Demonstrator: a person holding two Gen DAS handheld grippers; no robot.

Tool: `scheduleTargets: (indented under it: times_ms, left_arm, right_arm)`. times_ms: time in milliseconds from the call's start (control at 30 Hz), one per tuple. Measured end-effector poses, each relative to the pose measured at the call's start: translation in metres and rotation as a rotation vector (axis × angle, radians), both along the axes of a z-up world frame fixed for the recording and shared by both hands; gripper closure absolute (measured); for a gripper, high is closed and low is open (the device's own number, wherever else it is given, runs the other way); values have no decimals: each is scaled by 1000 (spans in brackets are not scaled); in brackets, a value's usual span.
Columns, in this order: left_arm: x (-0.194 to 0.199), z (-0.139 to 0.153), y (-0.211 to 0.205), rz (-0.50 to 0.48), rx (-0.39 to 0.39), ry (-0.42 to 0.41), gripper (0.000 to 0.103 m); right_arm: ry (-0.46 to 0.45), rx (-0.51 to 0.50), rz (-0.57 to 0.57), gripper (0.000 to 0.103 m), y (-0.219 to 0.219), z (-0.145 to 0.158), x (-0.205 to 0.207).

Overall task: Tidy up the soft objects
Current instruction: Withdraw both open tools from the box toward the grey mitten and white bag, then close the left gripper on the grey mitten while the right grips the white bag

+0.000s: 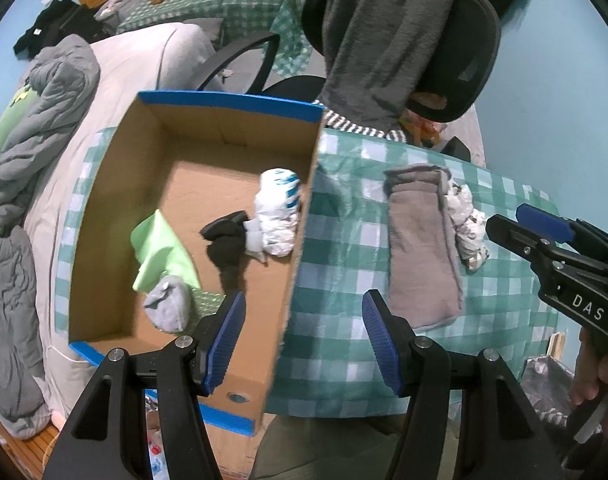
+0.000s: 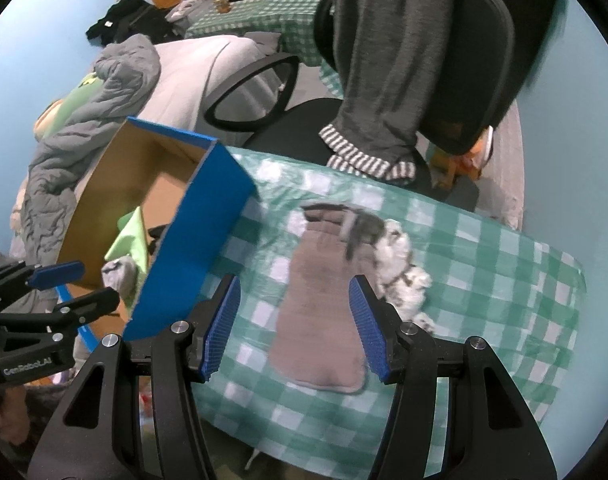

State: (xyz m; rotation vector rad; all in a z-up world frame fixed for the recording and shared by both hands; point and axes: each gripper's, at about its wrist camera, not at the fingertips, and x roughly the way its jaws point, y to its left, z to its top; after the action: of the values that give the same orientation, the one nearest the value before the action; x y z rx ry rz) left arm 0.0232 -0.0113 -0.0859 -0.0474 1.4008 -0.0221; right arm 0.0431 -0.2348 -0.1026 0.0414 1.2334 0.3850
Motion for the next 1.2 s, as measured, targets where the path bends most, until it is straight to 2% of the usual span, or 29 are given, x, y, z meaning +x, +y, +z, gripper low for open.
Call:
scheduleTargets:
  times_ms: [233,600,1200]
  left_arm:
    - [11,-8,-31,-36,0,17,41]
    - [27,-33,-75,-94,32,62,40]
    - [44,-86,-95,-84,46,154,40]
  right_arm:
    - [4,-25,-17,46,-31,-9,7]
    - [65,-73,-17,45,-67,-48,21]
    - [125,-120,60,45,-61,-111,46]
